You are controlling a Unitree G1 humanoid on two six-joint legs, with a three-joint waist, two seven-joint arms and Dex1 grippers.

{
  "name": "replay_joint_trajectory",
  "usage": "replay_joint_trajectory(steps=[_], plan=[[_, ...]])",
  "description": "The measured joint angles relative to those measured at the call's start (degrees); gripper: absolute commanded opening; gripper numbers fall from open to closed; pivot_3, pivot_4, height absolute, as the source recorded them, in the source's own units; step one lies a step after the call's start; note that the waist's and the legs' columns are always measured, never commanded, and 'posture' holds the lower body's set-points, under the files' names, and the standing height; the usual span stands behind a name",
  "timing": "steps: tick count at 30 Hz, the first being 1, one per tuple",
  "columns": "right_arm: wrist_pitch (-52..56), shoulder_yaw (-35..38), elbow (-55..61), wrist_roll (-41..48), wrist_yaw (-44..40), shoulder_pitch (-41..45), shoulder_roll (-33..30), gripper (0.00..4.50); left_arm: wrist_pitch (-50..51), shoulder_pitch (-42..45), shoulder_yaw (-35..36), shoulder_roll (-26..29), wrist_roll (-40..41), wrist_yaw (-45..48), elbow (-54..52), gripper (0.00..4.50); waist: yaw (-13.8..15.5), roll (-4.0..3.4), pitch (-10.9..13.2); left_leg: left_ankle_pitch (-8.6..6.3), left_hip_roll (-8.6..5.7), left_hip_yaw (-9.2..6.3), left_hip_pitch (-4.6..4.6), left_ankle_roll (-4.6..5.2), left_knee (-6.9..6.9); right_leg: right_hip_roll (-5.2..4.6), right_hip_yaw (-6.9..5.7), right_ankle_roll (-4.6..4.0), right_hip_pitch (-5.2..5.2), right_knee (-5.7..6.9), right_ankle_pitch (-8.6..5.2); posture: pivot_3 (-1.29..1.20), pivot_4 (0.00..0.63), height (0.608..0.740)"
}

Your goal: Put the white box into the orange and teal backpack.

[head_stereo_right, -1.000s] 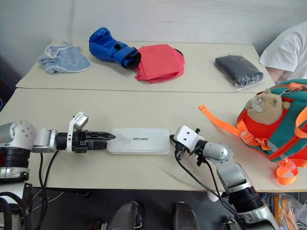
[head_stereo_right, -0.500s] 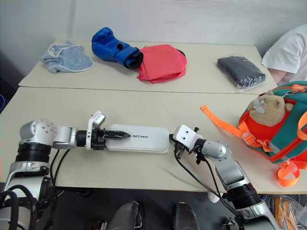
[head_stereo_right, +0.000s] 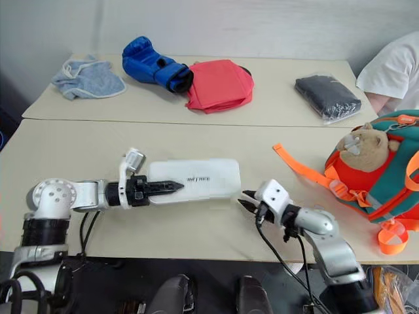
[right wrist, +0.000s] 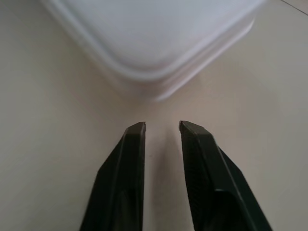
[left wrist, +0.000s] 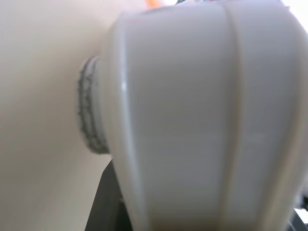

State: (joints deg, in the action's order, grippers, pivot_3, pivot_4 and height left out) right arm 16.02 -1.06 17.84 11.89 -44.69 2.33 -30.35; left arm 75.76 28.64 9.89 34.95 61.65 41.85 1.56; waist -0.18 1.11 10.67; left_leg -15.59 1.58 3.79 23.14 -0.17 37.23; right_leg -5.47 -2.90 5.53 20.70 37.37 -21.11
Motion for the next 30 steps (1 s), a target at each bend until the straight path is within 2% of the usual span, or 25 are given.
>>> replay_joint_trajectory(steps=[3, 5, 7, 9, 11, 14, 18, 24, 28, 30], plan=[[1.53, 4.98, 4.74, 2.51, 0.91, -5.78, -0.88, 3.19, -11.84, -3.46, -1.4, 2.28, -5.1, 9.08, -5.86, 1.33, 0.03, -0.04, -0.01, 0.02, -0.01, 0.08, -0.13, -0.03, -0.13, 0.02, 0.05, -0.01, -0.06, -0.34, 0.0, 0.0, 0.15, 0.74], [1.07, 10.73, 8.61, 6.04, 0.16, -14.43, -1.15, 3.82, -23.73, -7.37, -3.52, 3.24, -11.42, 16.31, -8.65, 1.33, 0.52, -0.08, -0.01, -0.01, 0.02, 0.04, -0.12, -0.07, -0.27, 0.05, -0.01, -0.03, -0.1, -0.55, -0.01, 0.0, 0.15, 0.74], [-1.72, 17.81, 10.49, 9.75, -0.85, -23.73, 0.99, 4.47, -33.69, -9.2, -5.11, 2.55, -17.32, 19.5, -8.52, 1.33, 1.39, -0.09, 0.0, -0.03, 0.01, 0.05, -0.06, -0.05, -0.28, 0.06, -0.02, -0.03, -0.09, -0.62, -0.02, 0.0, 0.15, 0.74], [-2.55, 24.44, 11.96, 13.58, -0.82, -31.15, 2.82, 4.47, -42.0, -10.0, -5.96, 1.68, -21.9, 21.72, -7.69, 1.33, 1.6, -0.08, 0.0, -0.09, 0.02, 0.11, -0.07, 0.07, -0.19, 0.06, 0.03, -0.03, -0.15, -0.64, -0.01, 0.0, 0.15, 0.74], [-3.56, 29.35, 12.64, 15.96, -0.05, -34.87, 4.72, 4.47, -46.03, -10.07, -6.0, 1.06, -23.92, 22.4, -7.16, 1.33, 1.23, -0.08, 0.0, -0.24, 0.01, 0.18, -0.12, 0.32, -0.17, 0.0, 0.12, 0.02, -0.18, -0.63, 0.09, 0.0, 0.15, 0.74], [-6.75, 35.64, 12.99, 17.91, 1.92, -37.87, 8.38, 4.47, -48.87, -10.1, -5.97, 0.74, -24.85, 23.27, -7.19, 1.33, 0.4, -0.09, -0.01, -0.32, 0.05, 0.17, -0.22, 0.41, -0.25, -0.02, 0.15, 0.01, -0.23, -0.63, 0.12, 0.0, 0.15, 0.74], [-9.93, 42.16, 11.44, 19.76, 3.76, -39.07, 9.58, 4.47, -50.21, -11.19, -6.0, 0.91, -25.51, 24.4, -5.95, 1.33, -0.25, -0.1, -0.01, -0.28, 0.12, 0.16, -0.25, 0.2, -0.35, 0.04, 0.14, -0.07, -0.16, -0.61, 0.07, 0.0, 0.15, 0.74], [-11.17, 46.01, 4.28, 21.84, 2.78, -35.21, 4.68, 4.47, -51.11, -11.64, -5.99, 2.03, -26.21, 26.87, -3.14, 1.33, -0.06, -0.11, 0.0, -0.32, 0.08, 0.17, -0.26, 0.35, -0.25, -0.01, 0.15, -0.07, -0.2, -0.56, 0.07, 0.0, 0.15, 0.74], [-9.29, 46.51, -2.01, 24.11, 2.16, -26.28, -2.58, 4.47, -51.48, -11.55, -5.98, 2.03, -26.4, 27.22, -2.62, 1.33, -0.26, -0.13, 0.01, -0.32, 0.09, 0.17, -0.27, 0.36, -0.25, -0.01, 0.15, -0.07, -0.19, -0.55, 0.07, 0.0, 0.15, 0.74], [-8.6, 45.43, -4.19, 24.29, 1.14, -22.38, -4.82, 4.09, -51.49, -11.43, -5.9, 1.93, -26.36, 27.08, -2.7, 1.33, -0.05, -0.15, 0.02, -0.29, 0.12, 0.13, -0.27, 0.32, -0.29, 0.04, 0.1, -0.1, -0.17, -0.52, 0.06, 0.0, 0.15, 0.74]])
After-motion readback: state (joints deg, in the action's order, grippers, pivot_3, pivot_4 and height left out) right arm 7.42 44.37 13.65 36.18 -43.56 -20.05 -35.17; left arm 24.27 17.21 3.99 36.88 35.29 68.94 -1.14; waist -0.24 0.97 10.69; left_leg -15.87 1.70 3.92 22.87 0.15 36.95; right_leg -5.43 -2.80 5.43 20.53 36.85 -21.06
